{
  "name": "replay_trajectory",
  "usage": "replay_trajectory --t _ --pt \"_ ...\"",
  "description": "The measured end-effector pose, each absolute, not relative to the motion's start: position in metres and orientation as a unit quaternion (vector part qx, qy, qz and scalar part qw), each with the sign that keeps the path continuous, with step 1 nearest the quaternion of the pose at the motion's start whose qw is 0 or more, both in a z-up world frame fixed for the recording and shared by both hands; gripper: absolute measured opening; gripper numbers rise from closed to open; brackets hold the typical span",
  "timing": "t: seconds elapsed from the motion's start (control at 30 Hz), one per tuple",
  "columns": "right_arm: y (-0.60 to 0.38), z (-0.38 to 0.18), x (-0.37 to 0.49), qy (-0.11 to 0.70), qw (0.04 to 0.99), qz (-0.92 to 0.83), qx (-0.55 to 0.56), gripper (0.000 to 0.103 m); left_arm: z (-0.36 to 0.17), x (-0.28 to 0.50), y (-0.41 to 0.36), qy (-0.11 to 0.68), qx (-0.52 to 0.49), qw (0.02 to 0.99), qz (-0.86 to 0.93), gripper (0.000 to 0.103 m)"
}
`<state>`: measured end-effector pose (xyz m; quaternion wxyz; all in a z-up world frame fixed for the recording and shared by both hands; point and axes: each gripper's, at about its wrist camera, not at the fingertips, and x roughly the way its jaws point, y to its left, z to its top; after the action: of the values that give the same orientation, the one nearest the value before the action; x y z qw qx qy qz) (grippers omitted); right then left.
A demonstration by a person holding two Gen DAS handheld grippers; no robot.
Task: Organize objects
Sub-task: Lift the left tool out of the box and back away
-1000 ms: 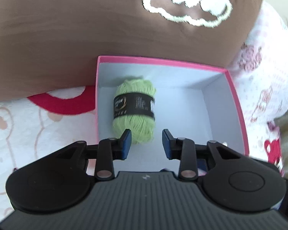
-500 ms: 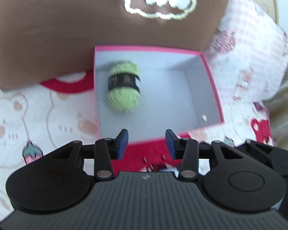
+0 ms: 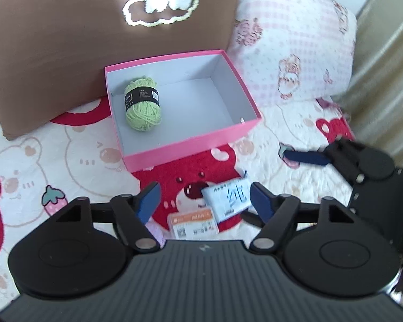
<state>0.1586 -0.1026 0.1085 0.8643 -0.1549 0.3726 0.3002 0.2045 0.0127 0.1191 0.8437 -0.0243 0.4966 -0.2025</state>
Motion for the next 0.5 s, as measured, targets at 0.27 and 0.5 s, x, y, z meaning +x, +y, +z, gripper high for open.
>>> replay_trajectory --t 0.27,0.5 --pt "-0.127 0.130 0.114 0.337 0.882 0.289 -0.157 0.093 0.136 0.154 0.011 0.488 -0.021 0.842 -0.230 0.084" --pt "-0.156 0.130 0.084 0.324 0.895 0.274 -0.142 0.097 0.126 0.128 0.015 0.489 -0.046 0.835 -0.248 0.096"
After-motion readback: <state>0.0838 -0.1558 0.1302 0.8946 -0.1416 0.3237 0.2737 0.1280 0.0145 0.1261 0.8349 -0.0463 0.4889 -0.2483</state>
